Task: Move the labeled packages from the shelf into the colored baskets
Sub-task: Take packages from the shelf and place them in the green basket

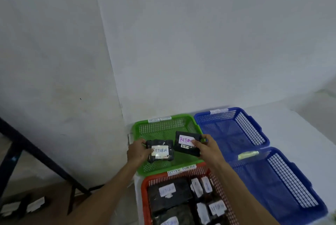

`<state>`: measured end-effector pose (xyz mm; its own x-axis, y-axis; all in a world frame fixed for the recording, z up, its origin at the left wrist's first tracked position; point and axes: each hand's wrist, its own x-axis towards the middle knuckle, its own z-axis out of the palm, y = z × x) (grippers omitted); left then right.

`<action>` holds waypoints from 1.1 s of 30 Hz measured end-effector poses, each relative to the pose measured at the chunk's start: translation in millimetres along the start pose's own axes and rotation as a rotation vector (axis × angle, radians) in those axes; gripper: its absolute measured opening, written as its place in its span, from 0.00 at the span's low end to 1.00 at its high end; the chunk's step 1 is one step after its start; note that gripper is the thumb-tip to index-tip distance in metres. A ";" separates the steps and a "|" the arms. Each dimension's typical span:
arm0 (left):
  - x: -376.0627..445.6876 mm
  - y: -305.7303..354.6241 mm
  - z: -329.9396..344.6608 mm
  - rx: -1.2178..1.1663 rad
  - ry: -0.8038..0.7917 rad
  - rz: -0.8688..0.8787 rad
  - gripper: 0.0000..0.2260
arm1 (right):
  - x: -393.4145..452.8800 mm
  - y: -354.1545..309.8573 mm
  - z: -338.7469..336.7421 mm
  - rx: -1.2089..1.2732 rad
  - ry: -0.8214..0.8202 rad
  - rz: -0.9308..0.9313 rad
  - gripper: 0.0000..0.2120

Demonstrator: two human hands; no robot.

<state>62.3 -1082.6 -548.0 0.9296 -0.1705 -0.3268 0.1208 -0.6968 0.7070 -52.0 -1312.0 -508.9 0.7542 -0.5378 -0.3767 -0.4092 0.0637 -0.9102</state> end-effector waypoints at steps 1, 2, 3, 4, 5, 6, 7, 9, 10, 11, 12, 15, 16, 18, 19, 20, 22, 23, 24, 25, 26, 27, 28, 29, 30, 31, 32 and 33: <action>6.6 0.5 7.6 0.060 -0.003 0.024 0.14 | 18.4 5.1 0.3 -0.041 -0.016 0.015 0.09; 12.0 0.2 14.8 0.113 -0.008 0.054 0.15 | 36.0 10.7 1.5 -0.068 -0.031 0.024 0.09; 17.5 -1.0 22.3 0.161 -0.013 0.089 0.17 | 51.9 15.7 3.9 -0.087 -0.047 0.033 0.09; 23.2 -2.7 29.6 0.205 -0.020 0.124 0.18 | 67.9 20.8 6.5 -0.106 -0.061 0.037 0.09; 27.2 -4.4 36.5 0.246 -0.030 0.149 0.19 | 80.8 24.0 10.5 -0.131 -0.073 0.046 0.10; 28.3 -6.9 40.9 0.297 -0.042 0.166 0.17 | 88.2 25.5 15.5 -0.149 -0.081 0.050 0.10; 30.9 -11.2 47.5 0.353 -0.054 0.162 0.15 | 99.3 30.2 20.9 -0.170 -0.098 0.067 0.11; 30.4 -19.5 56.5 0.478 -0.096 0.139 0.14 | 112.6 38.1 32.4 -0.210 -0.125 0.069 0.11; 31.8 -23.6 61.9 0.550 -0.105 0.124 0.15 | 123.0 44.4 39.1 -0.232 -0.143 0.072 0.11; 33.1 -26.5 66.5 0.621 -0.107 0.106 0.17 | 131.5 49.3 45.4 -0.258 -0.155 0.080 0.11; 33.0 -28.2 69.1 0.685 -0.107 0.085 0.19 | 137.9 53.3 52.5 -0.274 -0.164 0.088 0.11; 33.4 -31.7 73.7 0.783 -0.092 0.099 0.24 | 150.8 62.3 72.8 -0.297 -0.222 0.113 0.13; 34.3 -33.3 74.8 0.798 -0.104 0.117 0.24 | 155.0 64.2 79.1 -0.310 -0.243 0.110 0.14; 35.1 -37.9 76.1 0.828 -0.149 0.123 0.21 | 162.8 68.7 91.4 -0.340 -0.295 0.101 0.15; 35.1 -40.4 76.3 0.832 -0.167 0.115 0.18 | 166.0 71.5 96.8 -0.363 -0.325 0.097 0.16; 34.9 -42.2 76.1 0.832 -0.178 0.106 0.16 | 167.7 73.1 102.2 -0.393 -0.357 0.090 0.16; 34.2 -45.2 74.1 0.835 -0.199 0.104 0.13 | 168.4 75.5 113.7 -0.447 -0.405 0.080 0.17; 33.0 -45.8 72.5 0.830 -0.206 0.105 0.12 | 167.3 77.1 118.6 -0.457 -0.424 0.075 0.18; 31.7 -46.7 70.6 0.824 -0.209 0.105 0.12 | 165.9 79.5 123.1 -0.472 -0.440 0.069 0.20; 30.4 -48.3 68.9 0.808 -0.207 0.106 0.12 | 163.6 80.8 126.5 -0.497 -0.454 0.057 0.22; 29.1 -49.8 67.6 0.790 -0.208 0.110 0.12 | 161.9 82.2 129.6 -0.531 -0.460 0.038 0.24; 27.7 -50.7 66.6 0.773 -0.211 0.118 0.13 | 160.3 83.8 131.8 -0.565 -0.460 0.023 0.26; 26.4 -51.3 65.9 0.761 -0.216 0.128 0.14 | 158.1 84.5 133.6 -0.598 -0.456 0.004 0.26; 25.6 -51.3 65.0 0.743 -0.223 0.132 0.14 | 155.9 85.1 135.1 -0.628 -0.451 -0.016 0.27; 25.5 -51.5 64.7 0.722 -0.229 0.139 0.14 | 153.6 84.3 136.1 -0.656 -0.442 -0.039 0.26; 25.4 -50.4 64.0 0.705 -0.230 0.147 0.14 | 151.7 83.4 136.9 -0.681 -0.432 -0.057 0.25; 25.4 -48.6 63.2 0.688 -0.228 0.155 0.13 | 150.0 82.5 137.6 -0.706 -0.432 -0.069 0.25; 25.2 -46.4 61.5 0.662 -0.223 0.161 0.13 | 148.1 80.9 137.8 -0.727 -0.444 -0.081 0.24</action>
<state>58.6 -1097.4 -627.6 0.8161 -0.3960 -0.4210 -0.3144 -0.9153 0.2517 97.3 -1270.7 -662.1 0.8647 -0.1290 -0.4855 -0.4584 -0.5978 -0.6576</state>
